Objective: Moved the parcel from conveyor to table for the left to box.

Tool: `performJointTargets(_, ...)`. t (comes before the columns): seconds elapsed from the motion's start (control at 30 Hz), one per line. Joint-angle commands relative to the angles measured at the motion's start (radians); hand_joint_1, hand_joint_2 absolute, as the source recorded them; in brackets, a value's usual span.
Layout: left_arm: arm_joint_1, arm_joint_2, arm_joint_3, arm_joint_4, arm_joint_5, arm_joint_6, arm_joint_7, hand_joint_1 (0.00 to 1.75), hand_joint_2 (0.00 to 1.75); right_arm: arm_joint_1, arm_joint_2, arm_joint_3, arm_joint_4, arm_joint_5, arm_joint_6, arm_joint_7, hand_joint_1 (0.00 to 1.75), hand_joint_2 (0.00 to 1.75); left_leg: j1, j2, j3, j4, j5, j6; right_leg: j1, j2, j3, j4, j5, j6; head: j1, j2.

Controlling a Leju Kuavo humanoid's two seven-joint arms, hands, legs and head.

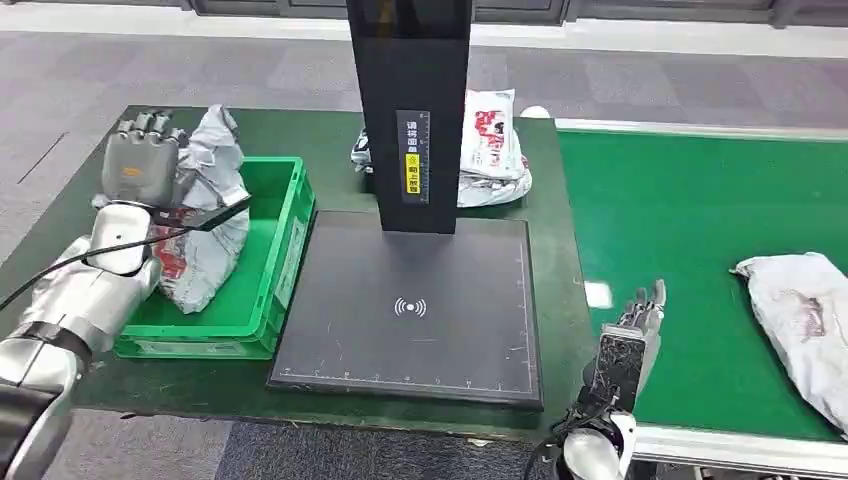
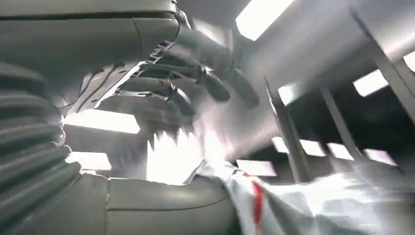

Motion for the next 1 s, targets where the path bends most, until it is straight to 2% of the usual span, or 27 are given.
performJointTargets(0.03, -0.078, -0.206, 0.24, 0.21, 0.098, -0.119, -0.127, 0.0, 0.0, 0.009, -0.048, 0.01, -0.045, 0.037, 0.032, 0.047, 0.0, 0.0, 0.001, -0.008, 0.002, -0.001, 0.0, 0.001, 0.001, -0.006, 0.006, -0.003, -0.002, 0.001, 0.0, 0.0)
performJointTargets(0.1, -0.08, -0.211, 0.271, 0.205, 0.138, -0.172, -0.164, 0.0, 0.0, 0.021, -0.047, 0.004, -0.055, 0.053, 0.046, 0.061, 0.0, 0.0, 0.001, -0.003, 0.001, 0.0, 0.0, 0.001, 0.001, -0.002, 0.003, -0.001, -0.001, 0.0, 0.0, 0.0)
performJointTargets(0.2, -0.08, -0.211, 0.275, 0.203, 0.143, -0.178, -0.169, 0.0, 0.0, 0.022, -0.046, 0.003, -0.055, 0.057, 0.049, 0.064, 0.0, 0.0, 0.001, -0.008, 0.004, -0.002, 0.0, 0.001, 0.001, -0.005, 0.007, -0.003, -0.002, 0.001, 0.0, 0.0)
performJointTargets(0.23, -0.08, -0.211, 0.275, 0.203, 0.143, -0.178, -0.169, 0.0, 0.0, 0.022, -0.046, 0.003, -0.055, 0.057, 0.049, 0.064, 0.0, 0.0, 0.001, -0.004, 0.001, 0.0, 0.0, 0.001, 0.001, -0.002, 0.002, -0.001, -0.001, 0.0, 0.0, 0.0)
performJointTargets(0.33, -0.08, -0.211, 0.275, 0.203, 0.143, -0.178, -0.169, 0.0, 0.0, 0.022, -0.046, 0.003, -0.055, 0.057, 0.049, 0.064, 0.0, 0.0, 0.001, -0.003, 0.001, 0.0, 0.0, 0.001, 0.001, -0.001, 0.003, -0.001, -0.001, 0.0, 0.0, 0.0)
performJointTargets(0.43, -0.077, -0.221, 0.328, 0.184, 0.232, -0.251, -0.257, 0.0, 0.0, 0.019, -0.037, -0.012, -0.054, 0.078, 0.068, 0.074, 0.0, 0.0, 0.001, -0.003, 0.0, 0.0, 0.0, 0.001, 0.001, -0.001, 0.001, -0.001, -0.001, 0.0, 0.0, 0.0)
performJointTargets(0.47, -0.077, -0.229, 0.362, 0.178, 0.301, -0.316, -0.324, 0.0, 0.0, 0.014, -0.036, -0.016, -0.051, 0.084, 0.075, 0.076, 0.0, 0.0, 0.001, -0.003, 0.0, 0.0, 0.0, 0.001, 0.001, -0.001, 0.002, -0.001, -0.001, 0.0, 0.0, 0.0)
performJointTargets(0.57, -0.068, -0.238, 0.383, 0.151, 0.387, -0.378, -0.401, 0.0, 0.0, 0.009, -0.031, -0.029, -0.05, 0.096, 0.085, 0.079, 0.0, 0.0, 0.001, -0.003, 0.001, 0.0, 0.0, 0.001, 0.001, -0.001, 0.003, -0.001, -0.001, 0.001, 0.0, 0.0)
performJointTargets(0.73, -0.011, -0.295, 0.409, 0.073, 0.601, -0.46, -0.544, 0.0, 0.0, -0.006, -0.037, -0.072, -0.038, 0.085, 0.094, 0.092, 0.0, 0.0, 0.001, -0.004, 0.001, -0.001, 0.0, 0.001, 0.001, -0.002, 0.003, -0.002, -0.001, 0.001, 0.0, 0.0)
performJointTargets(0.77, 0.001, -0.329, 0.444, 0.079, 0.722, -0.615, -0.596, 0.0, 0.0, -0.034, -0.051, -0.089, -0.005, 0.068, 0.116, 0.118, 0.0, 0.0, 0.0, -0.005, 0.003, -0.002, 0.0, 0.002, 0.0, -0.002, 0.005, -0.003, -0.001, 0.001, 0.0, 0.0)
performJointTargets(0.8, 0.015, -0.349, 0.452, 0.081, 0.767, -0.648, -0.611, 0.0, 0.0, -0.06, -0.062, -0.1, 0.027, 0.062, 0.132, 0.121, 0.0, 0.0, 0.001, -0.005, 0.002, -0.002, 0.0, 0.001, 0.0, -0.002, 0.005, -0.003, -0.001, 0.001, 0.0, 0.0)
performJointTargets(0.9, 0.045, -0.389, 0.427, 0.093, 0.87, -0.702, -0.659, 0.0, 0.0, -0.122, -0.076, -0.133, 0.114, 0.061, 0.15, 0.11, 0.0, 0.0, 0.0, -0.004, 0.004, -0.003, 0.001, 0.002, -0.001, -0.002, 0.006, -0.004, 0.0, 0.001, 0.0, 0.0)
performJointTargets(1.0, 0.045, -0.386, 0.414, 0.091, 0.882, -0.697, -0.658, 0.0, 0.0, -0.126, -0.073, -0.136, 0.123, 0.064, 0.149, 0.105, 0.0, 0.0, -0.001, -0.003, 0.003, -0.002, 0.001, 0.002, -0.001, -0.002, 0.005, -0.003, 0.001, 0.002, 0.0, 0.0)
